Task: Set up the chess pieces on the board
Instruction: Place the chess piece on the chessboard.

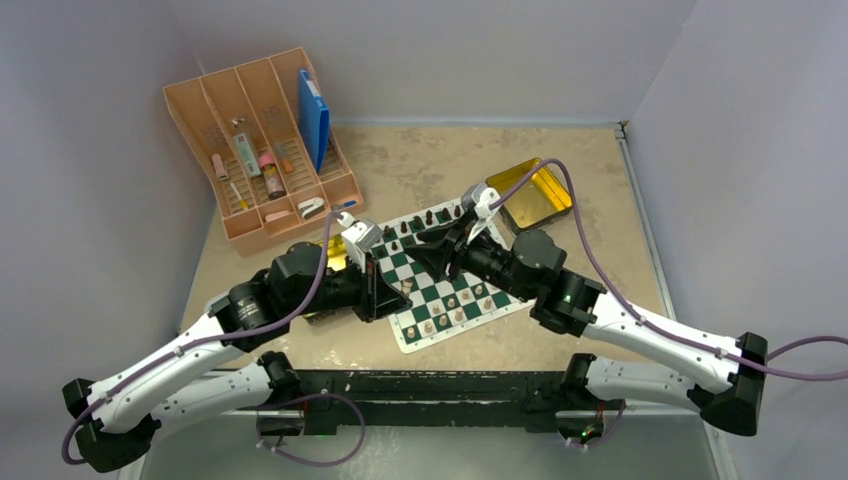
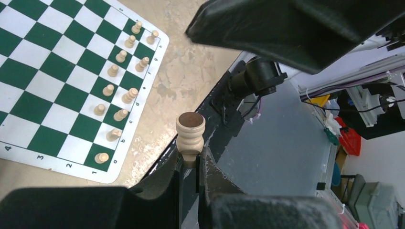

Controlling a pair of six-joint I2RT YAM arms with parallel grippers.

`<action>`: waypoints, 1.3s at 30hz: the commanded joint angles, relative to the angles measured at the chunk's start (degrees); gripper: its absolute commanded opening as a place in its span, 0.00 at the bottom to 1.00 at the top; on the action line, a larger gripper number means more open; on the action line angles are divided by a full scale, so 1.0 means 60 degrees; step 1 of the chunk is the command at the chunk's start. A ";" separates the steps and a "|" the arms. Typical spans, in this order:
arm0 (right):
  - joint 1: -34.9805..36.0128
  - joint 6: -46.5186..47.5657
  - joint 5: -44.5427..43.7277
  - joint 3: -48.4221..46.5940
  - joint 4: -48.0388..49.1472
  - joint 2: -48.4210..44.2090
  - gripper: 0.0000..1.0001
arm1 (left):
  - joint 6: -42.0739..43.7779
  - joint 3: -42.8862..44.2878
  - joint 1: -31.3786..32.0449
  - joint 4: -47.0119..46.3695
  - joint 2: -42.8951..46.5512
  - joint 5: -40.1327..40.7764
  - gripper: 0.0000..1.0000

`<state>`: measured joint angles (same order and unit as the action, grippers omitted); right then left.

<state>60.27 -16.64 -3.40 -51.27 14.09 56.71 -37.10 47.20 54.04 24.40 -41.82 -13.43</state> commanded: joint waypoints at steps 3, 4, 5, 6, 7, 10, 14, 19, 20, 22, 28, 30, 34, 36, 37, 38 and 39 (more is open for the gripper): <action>0.0018 -0.0416 0.1356 -0.0196 0.0954 0.0475 0.43 | 0.0269 0.1342 0.0017 0.0661 -0.0569 -0.0356 0.00; 0.0011 -0.0609 0.1548 -0.0103 0.0951 0.0586 0.43 | 0.0317 0.1431 0.0017 0.0691 -0.0650 -0.0354 0.00; 0.0006 -0.0712 0.1661 -0.0019 0.0886 0.0640 0.43 | 0.0367 0.1502 0.0020 0.0699 -0.0715 -0.0362 0.00; 0.0015 -0.0753 0.1743 0.0054 0.0801 0.0658 0.43 | 0.0399 0.1563 0.0019 0.0687 -0.0761 -0.0386 0.00; 0.0014 -0.0748 0.1798 0.0144 0.0716 0.0645 0.43 | 0.0411 0.1608 0.0017 0.0671 -0.0828 -0.0417 0.00; 0.0014 -0.0567 0.1590 0.0305 0.0209 0.0454 0.40 | 0.0547 0.1764 0.0017 0.0693 -0.0998 -0.0484 0.00; 0.0008 -0.0426 0.1217 0.0641 -0.0233 0.0064 0.39 | 0.0732 0.1667 0.0017 0.0379 -0.0997 -0.0286 0.00; 0.0018 -0.0703 0.1142 0.1474 -0.0253 -0.0364 0.39 | 0.0811 0.1617 0.0017 -0.0147 -0.1295 -0.0316 0.00; 0.0013 -0.0735 0.1074 0.1559 -0.0308 -0.0420 0.39 | 0.0810 0.1652 0.0017 -0.0151 -0.1385 -0.0339 0.00; 0.0013 -0.0749 0.0962 0.1692 -0.0374 -0.0534 0.39 | 0.0838 0.1704 0.0017 -0.0110 -0.1533 -0.0415 0.00; 0.0007 -0.0675 0.0370 0.1558 -0.1038 -0.0737 0.42 | 0.0947 0.1782 0.0020 0.0522 -0.1662 -0.0734 0.00; 0.0010 -0.0387 0.0290 0.1453 -0.1091 -0.0937 0.45 | 0.0912 0.1815 0.0017 0.0954 -0.1587 -0.0823 0.00; 0.0015 0.1390 0.0648 0.1522 -0.0556 -0.1111 0.45 | 0.0780 0.1760 0.0017 0.1608 -0.1392 -0.0922 0.00; 0.0008 0.2038 0.1033 0.1538 -0.0428 -0.1029 0.44 | 0.0744 0.1770 0.0017 0.1820 -0.1354 -0.1058 0.00; 0.0006 0.2329 0.1236 0.1542 -0.0410 -0.0958 0.43 | 0.0736 0.1796 0.0017 0.1942 -0.1361 -0.1145 0.00; 0.0028 0.2608 0.1390 0.1550 -0.0452 -0.0932 0.43 | 0.0714 0.1834 0.0017 0.2149 -0.1364 -0.1189 0.00; 0.0043 0.2878 0.1459 0.1556 -0.0532 -0.0907 0.43 | 0.0695 0.1879 0.0017 0.2307 -0.1385 -0.1198 0.00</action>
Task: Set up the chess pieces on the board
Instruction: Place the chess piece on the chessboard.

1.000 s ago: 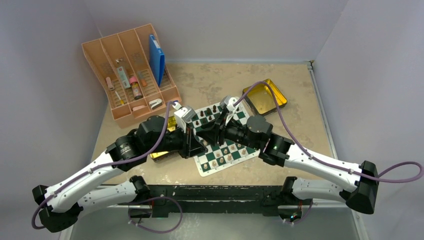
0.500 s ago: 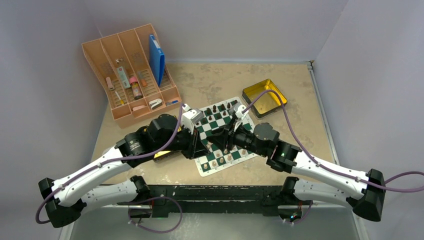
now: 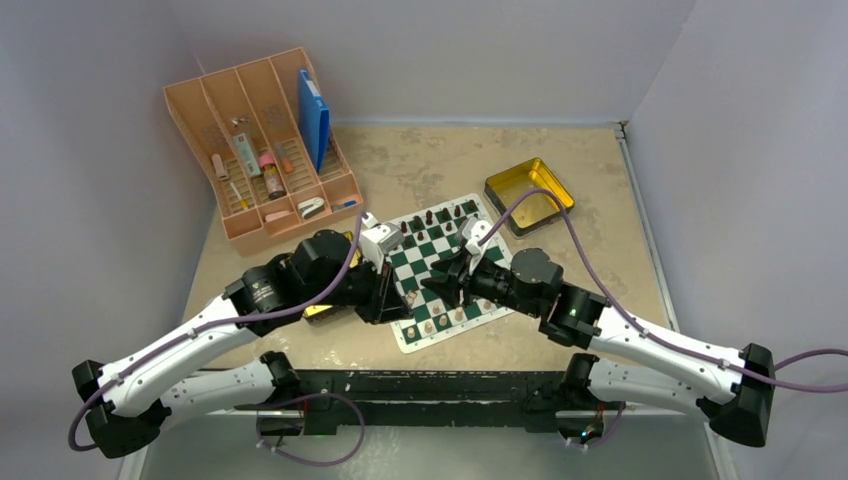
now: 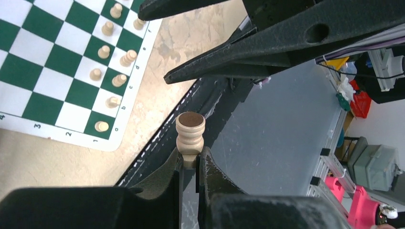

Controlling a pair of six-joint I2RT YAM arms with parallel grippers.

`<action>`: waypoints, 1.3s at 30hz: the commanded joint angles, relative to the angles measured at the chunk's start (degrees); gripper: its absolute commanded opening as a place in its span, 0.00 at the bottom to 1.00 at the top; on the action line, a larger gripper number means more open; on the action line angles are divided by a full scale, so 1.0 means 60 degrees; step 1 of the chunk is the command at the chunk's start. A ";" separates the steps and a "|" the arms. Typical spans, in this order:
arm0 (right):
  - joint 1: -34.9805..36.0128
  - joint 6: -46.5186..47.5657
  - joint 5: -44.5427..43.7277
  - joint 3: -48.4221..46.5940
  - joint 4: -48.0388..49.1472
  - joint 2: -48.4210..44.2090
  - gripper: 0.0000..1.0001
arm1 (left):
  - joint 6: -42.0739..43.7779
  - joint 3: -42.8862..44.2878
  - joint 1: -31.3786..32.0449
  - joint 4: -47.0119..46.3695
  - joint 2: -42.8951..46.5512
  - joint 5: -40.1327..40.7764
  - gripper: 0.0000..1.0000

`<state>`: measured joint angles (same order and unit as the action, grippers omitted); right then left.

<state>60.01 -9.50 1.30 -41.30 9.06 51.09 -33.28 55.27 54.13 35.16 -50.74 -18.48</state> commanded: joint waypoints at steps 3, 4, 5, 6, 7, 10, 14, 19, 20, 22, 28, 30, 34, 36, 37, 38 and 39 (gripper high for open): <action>0.0177 0.2853 0.0758 -0.0077 -0.0022 0.0001 0.46 | -0.0011 0.0706 0.0002 0.0978 0.0053 -0.0374 0.00; 0.0201 0.3239 0.0826 -0.0060 -0.0073 -0.0037 0.48 | -0.0061 0.0746 0.0002 0.1061 0.0053 -0.0377 0.00; 0.0228 0.3610 0.0943 -0.0040 -0.0087 -0.0060 0.49 | -0.0113 0.0773 0.0002 0.1125 0.0053 -0.0408 0.00; 0.0257 0.4046 0.1118 -0.0021 -0.0089 -0.0097 0.51 | -0.0153 0.0779 0.0002 0.1168 0.0062 -0.0458 0.00; 0.0320 0.4482 0.1292 -0.0006 -0.0074 -0.0130 0.51 | -0.0176 0.0781 0.0002 0.1197 0.0063 -0.0508 0.00; 0.0535 0.5618 0.1809 0.0082 0.0090 -0.0280 0.52 | -0.0220 0.0700 0.0002 0.1199 0.0071 -0.0724 0.00; 0.0782 0.6882 0.2331 0.0178 0.0092 -0.0657 0.53 | -0.0266 0.0507 0.0002 0.0893 0.0075 -0.1312 0.00; 0.0859 0.8205 0.3233 0.0392 0.0043 -0.0968 0.54 | -0.0289 0.0454 0.0002 0.0796 -0.0130 -0.1749 0.00; 0.0863 0.8286 0.3351 0.0381 0.0043 -0.0971 0.54 | -0.0272 0.0464 0.0006 0.0836 -0.0226 -0.1825 0.00; 0.0892 0.8394 0.3439 0.0354 0.0004 -0.0875 0.54 | -0.0240 0.0518 0.0002 0.0877 -0.0397 -0.1975 0.00; 0.1188 0.8895 0.2949 -0.0085 -0.0720 -0.0236 0.56 | -0.0205 0.0475 0.0002 0.0743 -0.0559 -0.2116 0.00; 0.1361 0.9041 0.2851 -0.0111 -0.0814 -0.0218 0.57 | -0.0354 0.0490 0.0002 0.0695 -0.0579 -0.1898 0.00; 0.1612 0.9384 0.2500 -0.0235 -0.0997 -0.0202 0.56 | -0.0301 0.0690 0.0002 0.0677 -0.0800 -0.1908 0.00; 0.1702 0.9519 0.2465 -0.0236 -0.0911 -0.0253 0.56 | -0.0356 0.0813 0.0002 0.0878 -0.0958 -0.1861 0.00; 0.1736 0.9615 0.2457 -0.0216 -0.0855 -0.0286 0.56 | -0.0401 0.0826 0.0002 0.0937 -0.1015 -0.1870 0.00; 0.1765 0.9732 0.2443 -0.0208 -0.0804 -0.0296 0.56 | -0.0461 0.0816 0.0002 0.0963 -0.1047 -0.1882 0.00; 0.1786 0.9841 0.2425 -0.0227 -0.0783 -0.0290 0.56 | -0.0473 0.0778 0.0002 0.0942 -0.1049 -0.1931 0.00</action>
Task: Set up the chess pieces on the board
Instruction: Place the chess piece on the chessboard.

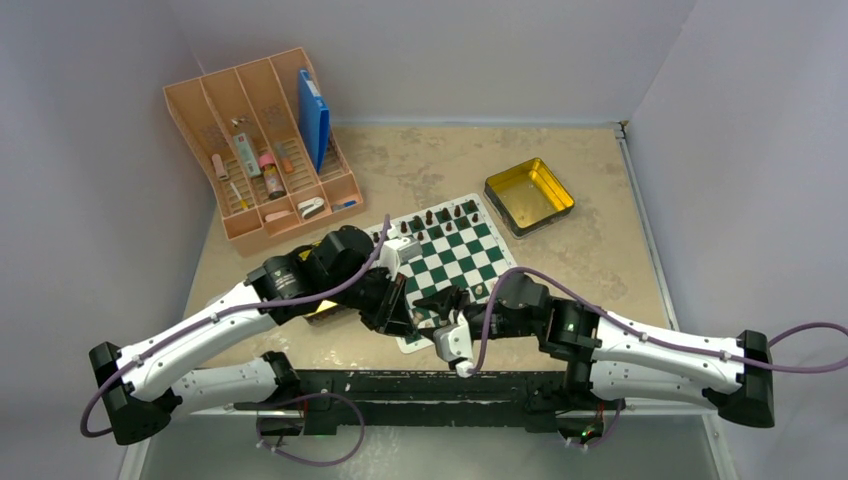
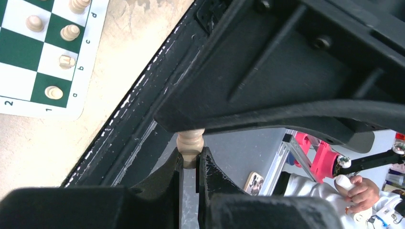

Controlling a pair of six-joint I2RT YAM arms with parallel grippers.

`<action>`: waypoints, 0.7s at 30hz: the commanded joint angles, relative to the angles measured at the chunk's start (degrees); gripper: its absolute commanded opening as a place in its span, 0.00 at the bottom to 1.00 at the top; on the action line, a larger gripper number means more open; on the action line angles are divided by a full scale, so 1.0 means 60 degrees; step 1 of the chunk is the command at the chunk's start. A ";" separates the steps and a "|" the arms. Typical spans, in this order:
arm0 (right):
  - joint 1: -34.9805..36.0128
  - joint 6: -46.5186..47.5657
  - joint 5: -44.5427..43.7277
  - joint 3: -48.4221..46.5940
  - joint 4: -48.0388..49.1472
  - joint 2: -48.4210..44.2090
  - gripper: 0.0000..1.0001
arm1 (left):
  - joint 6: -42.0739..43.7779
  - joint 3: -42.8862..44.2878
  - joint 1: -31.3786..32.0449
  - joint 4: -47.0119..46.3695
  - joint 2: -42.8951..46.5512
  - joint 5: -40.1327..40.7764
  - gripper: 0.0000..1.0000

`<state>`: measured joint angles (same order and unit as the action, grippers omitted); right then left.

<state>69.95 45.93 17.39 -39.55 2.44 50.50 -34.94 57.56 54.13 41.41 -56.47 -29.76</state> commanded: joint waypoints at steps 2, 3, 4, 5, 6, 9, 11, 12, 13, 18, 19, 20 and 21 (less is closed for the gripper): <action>0.0168 0.0733 -0.0302 -0.0620 0.0309 -0.0097 0.56 | -0.0219 0.0342 0.0002 -0.0144 -0.0107 -0.0104 0.00; 0.0196 0.0792 -0.0319 -0.0687 0.0232 0.0001 0.56 | -0.0202 0.0326 0.0002 -0.0168 -0.0117 -0.0144 0.00; 0.0233 0.0842 -0.0320 -0.0745 0.0144 0.0106 0.55 | -0.0178 0.0324 0.0006 -0.0188 -0.0135 -0.0183 0.00; 0.0259 0.0885 -0.0331 -0.0795 0.0039 0.0194 0.53 | -0.0162 0.0324 0.0002 -0.0199 -0.0152 -0.0206 0.00; 0.0319 0.0947 -0.0354 -0.0817 -0.0034 0.0251 0.51 | -0.0144 0.0336 0.0004 -0.0217 -0.0154 -0.0203 0.00; 0.0417 0.1218 -0.0540 -0.0743 -0.0103 0.0210 0.47 | -0.0117 0.0351 0.0002 -0.0211 -0.0124 -0.0139 0.00; 0.0426 0.1401 -0.0669 -0.0711 -0.0150 0.0065 0.46 | -0.0150 0.0452 0.0002 -0.0134 -0.0173 -0.0221 0.01; 0.0426 0.1447 -0.0652 -0.0737 -0.0206 0.0043 0.44 | -0.0153 0.0519 0.0002 -0.0099 -0.0206 -0.0331 0.02; 0.0430 0.1486 -0.0598 -0.0757 -0.0271 -0.0036 0.40 | -0.0153 0.0579 0.0002 -0.0104 -0.0217 -0.0455 0.03; 0.0433 0.1265 -0.0671 -0.0474 0.0092 -0.0216 0.19 | -0.0183 0.0936 -0.0012 -0.0041 -0.0137 -0.0361 0.10; 0.0440 0.1049 -0.0801 -0.0426 0.0313 -0.0229 0.13 | -0.0196 0.1037 -0.0013 -0.0021 -0.0108 -0.0226 0.12; 0.0441 0.0834 -0.0992 -0.0379 0.0537 -0.0225 0.09 | -0.0236 0.1129 -0.0013 -0.0017 -0.0061 -0.0072 0.15; 0.0430 0.0629 -0.1173 -0.0361 0.0704 -0.0211 0.06 | -0.0296 0.1212 -0.0013 -0.0017 0.0035 0.0085 0.20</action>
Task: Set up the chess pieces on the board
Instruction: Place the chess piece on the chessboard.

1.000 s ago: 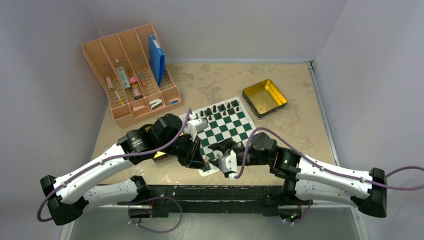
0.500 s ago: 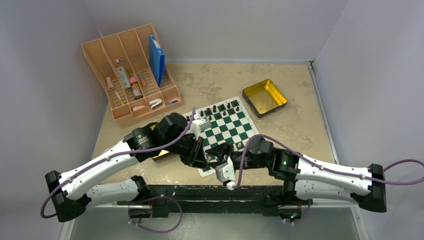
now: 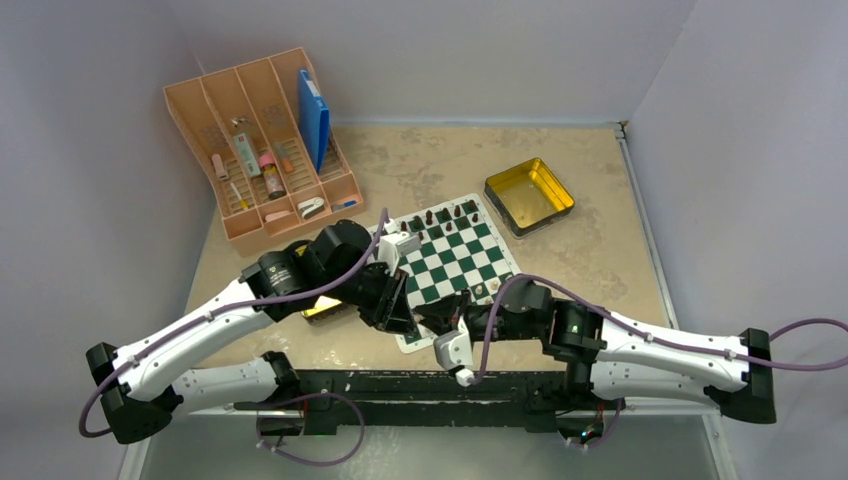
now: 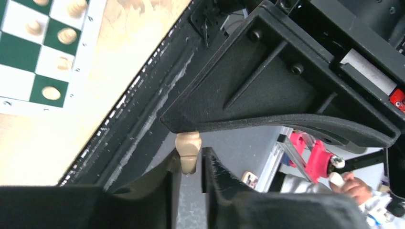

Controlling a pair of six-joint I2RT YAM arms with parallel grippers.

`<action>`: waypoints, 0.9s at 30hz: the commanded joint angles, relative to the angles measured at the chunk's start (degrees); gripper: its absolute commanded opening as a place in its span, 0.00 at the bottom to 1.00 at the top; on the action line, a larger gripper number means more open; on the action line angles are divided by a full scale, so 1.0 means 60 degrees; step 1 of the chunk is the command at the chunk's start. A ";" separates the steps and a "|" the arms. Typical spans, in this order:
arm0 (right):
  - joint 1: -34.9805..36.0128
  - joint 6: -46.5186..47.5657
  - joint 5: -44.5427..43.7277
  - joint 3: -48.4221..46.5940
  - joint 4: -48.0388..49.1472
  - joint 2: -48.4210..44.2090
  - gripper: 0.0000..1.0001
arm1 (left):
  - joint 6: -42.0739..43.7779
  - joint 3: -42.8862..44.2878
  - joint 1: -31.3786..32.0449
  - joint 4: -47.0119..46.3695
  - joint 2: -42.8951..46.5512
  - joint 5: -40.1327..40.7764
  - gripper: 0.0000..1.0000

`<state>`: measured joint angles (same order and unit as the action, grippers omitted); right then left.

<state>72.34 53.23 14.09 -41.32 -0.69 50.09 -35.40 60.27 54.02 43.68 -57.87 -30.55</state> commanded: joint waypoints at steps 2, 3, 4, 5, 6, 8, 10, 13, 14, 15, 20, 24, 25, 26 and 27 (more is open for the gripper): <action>0.0042 -0.1141 -0.0981 0.0021 0.1660 -0.0130 0.02 | -0.0358 0.0952 0.0006 -0.0384 0.0483 0.0693 0.31; 0.0043 -0.1563 -0.1062 0.0085 0.1958 -0.0141 0.00 | -0.0405 0.1043 0.0006 -0.0350 0.0629 0.1011 0.35; 0.0044 -0.2103 -0.1103 0.0157 0.2248 -0.0164 0.00 | -0.0481 0.1113 0.0006 -0.0307 0.0796 0.1461 0.37; 0.0036 -0.2846 -0.1251 0.0221 0.2632 -0.0173 0.00 | -0.0598 0.1153 0.0006 -0.0284 0.1018 0.1934 0.38; 0.0039 -0.3611 -0.1594 0.0297 0.3084 -0.0194 0.00 | -0.0730 0.1149 0.0006 -0.0297 0.1279 0.2426 0.38; 0.0040 -0.5398 -0.2565 0.0408 0.4059 -0.0147 0.00 | -0.1007 0.1062 0.0006 -0.0478 0.2011 0.3306 0.39; 0.0041 -0.6712 -0.3516 0.0338 0.4508 0.0004 0.00 | -0.1181 0.0868 0.0013 -0.0776 0.2706 0.3994 0.40; 0.0032 -0.7360 -0.3947 0.0310 0.5085 0.0097 0.00 | -0.1302 0.0568 0.0012 -0.1194 0.3582 0.4798 0.41; 0.0040 -0.7634 -0.3905 0.0385 0.5321 0.0058 0.00 | -0.1299 0.0505 0.0019 -0.1281 0.3769 0.4930 0.41; 0.0041 -0.7965 -0.3888 0.0458 0.5596 0.0015 0.00 | -0.1264 0.0484 0.0010 -0.1354 0.3886 0.4979 0.41; 0.0043 -0.9148 -0.3770 0.0435 0.6079 0.0082 0.00 | -0.0894 0.0883 0.0016 -0.1174 0.3538 0.4901 0.42; 0.0043 -0.9335 -0.3649 0.0199 0.6014 0.0462 0.00 | -0.0915 0.0955 0.0012 -0.1424 0.2986 0.4959 0.44; 0.0044 -0.9333 -0.3596 0.0138 0.5948 0.0556 0.00 | -0.0949 0.0901 0.0015 -0.1630 0.2911 0.4921 0.44; 0.0044 -0.9353 -0.3535 0.0090 0.5909 0.0655 0.00 | -0.0979 0.0854 0.0009 -0.1855 0.2806 0.4875 0.44; 0.0042 -0.9366 -0.3525 0.0048 0.5912 0.0717 0.00 | -0.0990 0.0817 0.0006 -0.2052 0.2718 0.4789 0.43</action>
<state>72.38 0.05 -6.92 -38.54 31.70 52.71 -41.28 64.38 54.04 37.58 -40.03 -2.07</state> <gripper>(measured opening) 0.115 0.436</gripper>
